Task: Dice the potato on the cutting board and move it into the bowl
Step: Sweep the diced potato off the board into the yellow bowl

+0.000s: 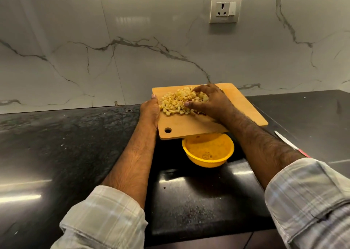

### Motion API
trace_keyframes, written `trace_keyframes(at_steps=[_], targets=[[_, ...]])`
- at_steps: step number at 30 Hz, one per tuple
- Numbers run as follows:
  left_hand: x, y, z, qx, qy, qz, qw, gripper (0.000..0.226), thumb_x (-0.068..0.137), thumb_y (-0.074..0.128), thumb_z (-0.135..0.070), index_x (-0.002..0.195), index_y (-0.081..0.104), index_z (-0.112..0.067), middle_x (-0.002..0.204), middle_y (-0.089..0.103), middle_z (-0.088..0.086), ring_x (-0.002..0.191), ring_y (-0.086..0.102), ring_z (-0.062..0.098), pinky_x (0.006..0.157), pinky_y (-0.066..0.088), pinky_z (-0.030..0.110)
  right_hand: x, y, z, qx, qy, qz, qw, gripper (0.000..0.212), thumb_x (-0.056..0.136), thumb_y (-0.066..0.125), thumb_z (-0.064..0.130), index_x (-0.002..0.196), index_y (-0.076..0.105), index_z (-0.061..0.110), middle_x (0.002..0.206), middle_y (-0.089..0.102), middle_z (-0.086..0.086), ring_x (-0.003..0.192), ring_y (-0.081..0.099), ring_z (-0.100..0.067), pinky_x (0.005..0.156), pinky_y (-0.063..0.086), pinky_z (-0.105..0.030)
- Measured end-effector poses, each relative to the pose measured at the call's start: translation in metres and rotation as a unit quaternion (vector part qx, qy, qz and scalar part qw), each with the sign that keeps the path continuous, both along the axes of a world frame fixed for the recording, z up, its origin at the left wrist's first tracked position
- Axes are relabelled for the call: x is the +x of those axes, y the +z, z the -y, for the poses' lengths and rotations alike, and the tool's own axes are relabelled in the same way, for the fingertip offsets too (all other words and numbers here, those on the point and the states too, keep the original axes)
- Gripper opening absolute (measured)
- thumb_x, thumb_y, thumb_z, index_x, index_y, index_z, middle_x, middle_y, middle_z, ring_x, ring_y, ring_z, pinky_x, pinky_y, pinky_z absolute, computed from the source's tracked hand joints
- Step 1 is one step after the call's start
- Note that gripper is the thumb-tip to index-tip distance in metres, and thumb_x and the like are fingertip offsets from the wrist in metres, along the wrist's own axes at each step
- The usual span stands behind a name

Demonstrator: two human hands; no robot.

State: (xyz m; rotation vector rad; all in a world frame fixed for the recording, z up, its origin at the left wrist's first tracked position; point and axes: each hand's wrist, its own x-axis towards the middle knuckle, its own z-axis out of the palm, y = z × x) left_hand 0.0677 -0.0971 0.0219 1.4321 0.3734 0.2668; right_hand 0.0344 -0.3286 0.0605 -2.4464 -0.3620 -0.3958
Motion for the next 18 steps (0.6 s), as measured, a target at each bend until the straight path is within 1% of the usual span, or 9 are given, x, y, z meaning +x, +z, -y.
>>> trace_keyframes(at_steps=[2,4,7,9,11,13,14,16,18], targets=[[-0.002,-0.001,0.0,-0.006,0.004,-0.003,1.0,0.042,0.108,0.055,-0.039,0.128,0.067,-0.003,0.122,0.069,0.01,0.106,0.068,0.026,0.094,0.057,0.04,-0.006,-0.004,0.0,0.012,-0.001,0.007,1.0,0.079,0.075,0.076,0.076,0.139,0.061,0.031,0.146,0.049,0.001,0.137,0.043,-0.022,0.107,0.044,-0.042],[-0.005,-0.002,0.001,-0.012,0.001,-0.003,1.0,0.042,0.108,0.056,-0.039,0.129,0.067,-0.004,0.123,0.069,0.012,0.111,0.068,0.029,0.099,0.057,0.046,-0.016,-0.008,0.001,0.022,-0.002,0.017,1.0,0.075,0.076,0.078,0.073,0.135,0.064,0.029,0.14,0.052,0.001,0.134,0.045,-0.022,0.106,0.046,-0.042],[-0.011,-0.001,0.002,-0.014,0.002,0.004,1.0,0.041,0.108,0.056,-0.038,0.129,0.066,-0.004,0.123,0.069,0.011,0.11,0.068,0.028,0.097,0.058,0.044,-0.028,-0.012,0.002,0.027,-0.003,0.019,0.999,0.071,0.077,0.08,0.069,0.133,0.064,0.029,0.138,0.053,0.001,0.132,0.046,-0.022,0.105,0.047,-0.042],[-0.011,-0.002,-0.001,-0.015,0.002,0.0,1.0,0.041,0.108,0.056,-0.038,0.128,0.066,-0.004,0.122,0.069,0.01,0.106,0.067,0.026,0.094,0.058,0.041,-0.038,-0.015,0.0,0.025,0.004,0.022,0.999,0.067,0.077,0.081,0.067,0.131,0.065,0.029,0.137,0.054,0.002,0.13,0.047,-0.021,0.104,0.046,-0.039],[-0.013,-0.001,-0.003,-0.018,0.0,-0.007,1.0,0.042,0.107,0.057,-0.04,0.129,0.067,-0.005,0.123,0.07,0.012,0.107,0.069,0.028,0.097,0.059,0.045,-0.047,-0.016,-0.001,0.029,0.012,0.031,0.999,0.062,0.077,0.083,0.064,0.125,0.068,0.028,0.135,0.055,0.002,0.128,0.049,-0.02,0.1,0.044,-0.035],[-0.012,-0.002,-0.004,-0.019,0.0,-0.018,1.0,0.043,0.106,0.058,-0.041,0.13,0.066,-0.006,0.122,0.07,0.012,0.107,0.07,0.029,0.097,0.059,0.048,-0.055,-0.018,-0.002,0.031,0.017,0.036,0.999,0.058,0.077,0.084,0.062,0.121,0.07,0.028,0.131,0.056,0.003,0.124,0.051,-0.019,0.098,0.044,-0.033],[-0.012,-0.003,-0.005,-0.019,0.001,-0.019,1.0,0.042,0.106,0.058,-0.041,0.128,0.067,-0.006,0.121,0.07,0.012,0.106,0.07,0.029,0.097,0.059,0.048,-0.058,-0.019,-0.003,0.03,0.022,0.038,0.999,0.056,0.076,0.084,0.062,0.119,0.071,0.028,0.129,0.056,0.003,0.123,0.051,-0.018,0.099,0.046,-0.034],[-0.011,-0.005,-0.006,-0.031,-0.003,-0.023,0.999,0.038,0.107,0.058,-0.039,0.124,0.069,-0.007,0.117,0.071,0.012,0.103,0.071,0.029,0.095,0.06,0.048,-0.063,-0.022,-0.004,0.029,0.032,0.045,0.998,0.055,0.075,0.083,0.064,0.118,0.07,0.032,0.126,0.056,0.005,0.121,0.053,-0.019,0.102,0.05,-0.04],[-0.011,-0.006,-0.007,-0.045,-0.008,-0.024,0.999,0.035,0.106,0.058,-0.039,0.119,0.07,-0.009,0.114,0.073,0.012,0.099,0.073,0.029,0.092,0.061,0.048,-0.063,-0.023,-0.005,0.049,0.03,0.051,0.997,0.059,0.076,0.079,0.067,0.124,0.067,0.034,0.129,0.054,0.005,0.123,0.054,-0.02,0.103,0.052,-0.045]])
